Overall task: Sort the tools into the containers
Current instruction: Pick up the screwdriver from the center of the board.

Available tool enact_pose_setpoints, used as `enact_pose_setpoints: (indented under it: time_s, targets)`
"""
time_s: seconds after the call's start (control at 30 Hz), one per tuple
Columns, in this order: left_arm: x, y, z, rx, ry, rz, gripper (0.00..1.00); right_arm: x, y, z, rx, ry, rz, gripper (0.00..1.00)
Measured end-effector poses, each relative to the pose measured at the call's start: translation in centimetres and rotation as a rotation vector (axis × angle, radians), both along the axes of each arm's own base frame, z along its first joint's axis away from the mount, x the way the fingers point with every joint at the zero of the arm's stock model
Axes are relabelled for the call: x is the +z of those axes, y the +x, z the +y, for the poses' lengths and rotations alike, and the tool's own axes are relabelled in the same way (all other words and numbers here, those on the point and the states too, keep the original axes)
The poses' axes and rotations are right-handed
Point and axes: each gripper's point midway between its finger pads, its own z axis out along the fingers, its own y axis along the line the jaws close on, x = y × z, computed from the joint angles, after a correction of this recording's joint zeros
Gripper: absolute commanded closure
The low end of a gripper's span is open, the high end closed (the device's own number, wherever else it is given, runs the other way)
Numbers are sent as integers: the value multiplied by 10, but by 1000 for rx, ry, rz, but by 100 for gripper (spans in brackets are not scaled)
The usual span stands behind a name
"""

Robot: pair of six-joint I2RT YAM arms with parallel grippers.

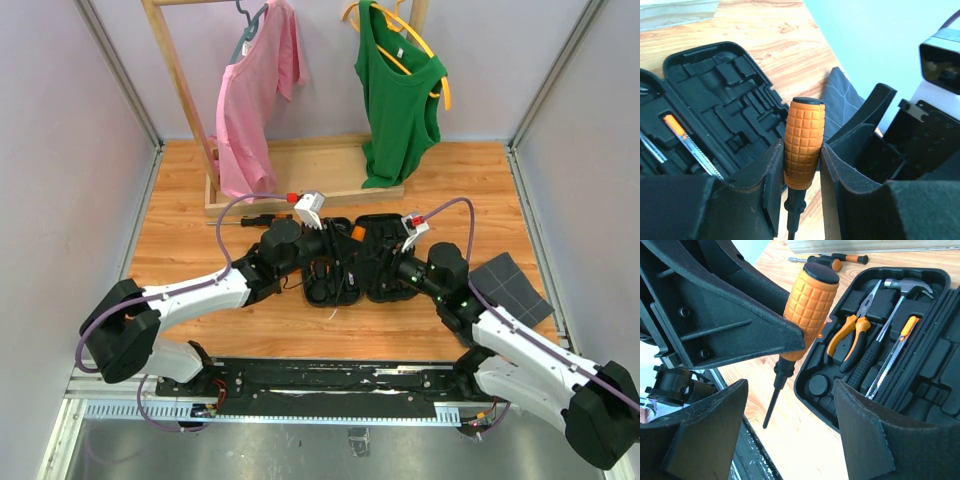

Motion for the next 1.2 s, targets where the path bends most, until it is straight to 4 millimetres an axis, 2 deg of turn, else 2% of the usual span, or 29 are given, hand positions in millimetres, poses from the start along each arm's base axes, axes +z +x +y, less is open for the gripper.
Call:
enact_pose_setpoints:
  time_s: [0.47, 0.6, 0.73, 0.83, 1.0, 1.2]
  targets:
    - [18, -11, -17, -55, -102, -4, 75, -6, 6, 13, 17, 47, 55, 55]
    - [16, -13, -17, -57, -111, -2, 73, -7, 7, 15, 19, 52, 64, 66]
    - [11, -13, -15, -53, -105, 4, 66, -7, 5, 16, 27, 56, 71, 81]
    - [10, -13, -14, -49, -106, 2, 56, -7, 5, 16, 29, 57, 74, 91]
    - [16, -13, -11, -39, -114, -14, 40, -10, 5, 13, 14, 47, 83, 97]
    - [38, -16, 3, -7, -129, -76, 36, -19, 8, -4, -80, -2, 116, 99]
